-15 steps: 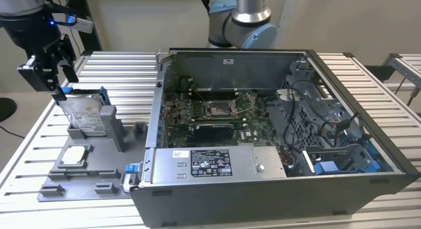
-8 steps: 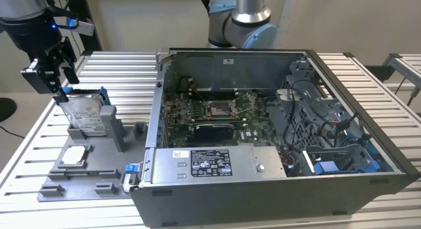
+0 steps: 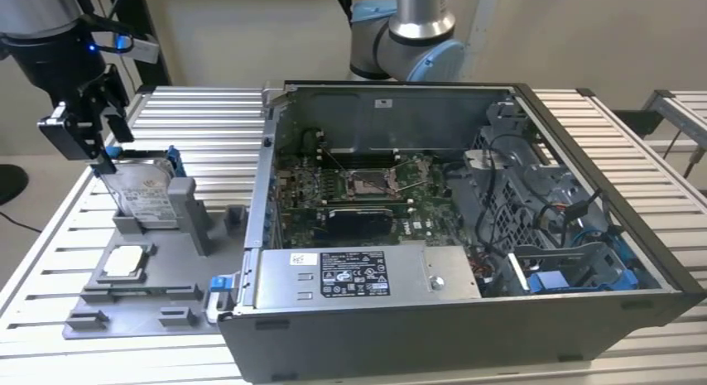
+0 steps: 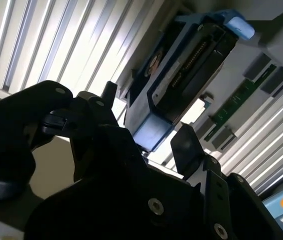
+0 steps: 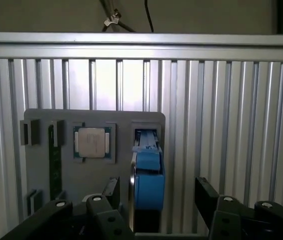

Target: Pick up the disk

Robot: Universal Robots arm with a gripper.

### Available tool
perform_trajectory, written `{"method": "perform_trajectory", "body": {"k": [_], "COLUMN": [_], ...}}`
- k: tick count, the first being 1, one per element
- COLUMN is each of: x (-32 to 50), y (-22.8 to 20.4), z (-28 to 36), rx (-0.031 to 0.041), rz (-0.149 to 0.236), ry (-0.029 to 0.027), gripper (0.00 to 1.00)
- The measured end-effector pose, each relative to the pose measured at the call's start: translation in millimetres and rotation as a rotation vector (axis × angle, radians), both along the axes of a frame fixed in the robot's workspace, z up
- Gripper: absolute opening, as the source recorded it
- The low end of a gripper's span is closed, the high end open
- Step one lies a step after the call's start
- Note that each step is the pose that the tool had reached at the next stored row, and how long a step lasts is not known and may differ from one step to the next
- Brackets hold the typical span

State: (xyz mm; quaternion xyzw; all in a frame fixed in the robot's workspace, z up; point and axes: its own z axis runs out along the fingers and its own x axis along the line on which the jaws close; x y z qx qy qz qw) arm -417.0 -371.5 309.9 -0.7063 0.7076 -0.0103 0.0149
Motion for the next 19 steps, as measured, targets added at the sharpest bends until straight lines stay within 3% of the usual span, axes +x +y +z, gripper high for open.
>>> {"method": "perform_trajectory", "body": {"k": [3,7,15,19], "x": [0.2,0.4,1.4,1.6], "y": [-0.1,-0.2,-1.4,-1.6], "z": [-4.0,-7.7,-19.2,-21.6], "rx": [0.0,-0.0002,-0.0009,-0.0174], "rz": [0.0,0.0,0.0,0.0], "ry": [0.0041,0.0224,0.026,0.0264], "gripper": [1.0,1.0,1.0,1.0]}}
